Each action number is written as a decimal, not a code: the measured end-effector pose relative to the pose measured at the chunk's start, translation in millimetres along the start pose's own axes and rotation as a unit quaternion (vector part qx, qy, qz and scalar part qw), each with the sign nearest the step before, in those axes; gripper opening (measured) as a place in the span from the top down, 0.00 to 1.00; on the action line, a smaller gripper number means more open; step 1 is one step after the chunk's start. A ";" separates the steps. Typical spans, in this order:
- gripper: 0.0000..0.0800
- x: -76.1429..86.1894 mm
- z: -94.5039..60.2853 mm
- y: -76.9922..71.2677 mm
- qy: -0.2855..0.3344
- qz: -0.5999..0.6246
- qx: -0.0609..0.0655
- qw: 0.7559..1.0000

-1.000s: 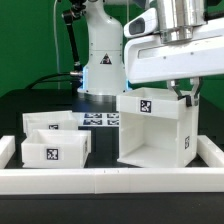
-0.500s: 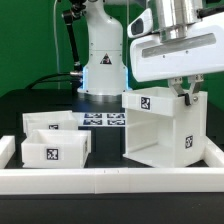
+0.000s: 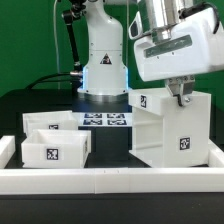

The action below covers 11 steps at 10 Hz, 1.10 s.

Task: Assemble drawer

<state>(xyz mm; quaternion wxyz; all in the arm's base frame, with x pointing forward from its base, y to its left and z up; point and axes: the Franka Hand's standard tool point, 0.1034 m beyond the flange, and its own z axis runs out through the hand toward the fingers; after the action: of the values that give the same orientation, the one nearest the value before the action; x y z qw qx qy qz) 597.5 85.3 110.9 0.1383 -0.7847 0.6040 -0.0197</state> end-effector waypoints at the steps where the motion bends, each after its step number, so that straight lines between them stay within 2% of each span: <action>1: 0.94 1.0 0.9 -3.4 -0.007 0.051 0.005 0.999; 3: 0.94 1.8 5.4 -8.2 -0.013 0.094 0.007 0.995; 9: 0.94 14.9 14.1 -42.8 -0.023 0.099 0.010 0.995; 11: 0.90 14.2 14.3 -44.3 -0.024 0.096 0.010 0.995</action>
Offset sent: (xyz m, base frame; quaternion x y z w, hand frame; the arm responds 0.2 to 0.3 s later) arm 0.0238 0.0042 -0.0163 -0.0147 0.0013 0.0475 0.9988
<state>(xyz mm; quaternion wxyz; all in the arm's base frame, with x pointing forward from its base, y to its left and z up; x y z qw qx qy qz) 645.9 84.8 105.9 0.1615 -0.7219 0.6728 0.0067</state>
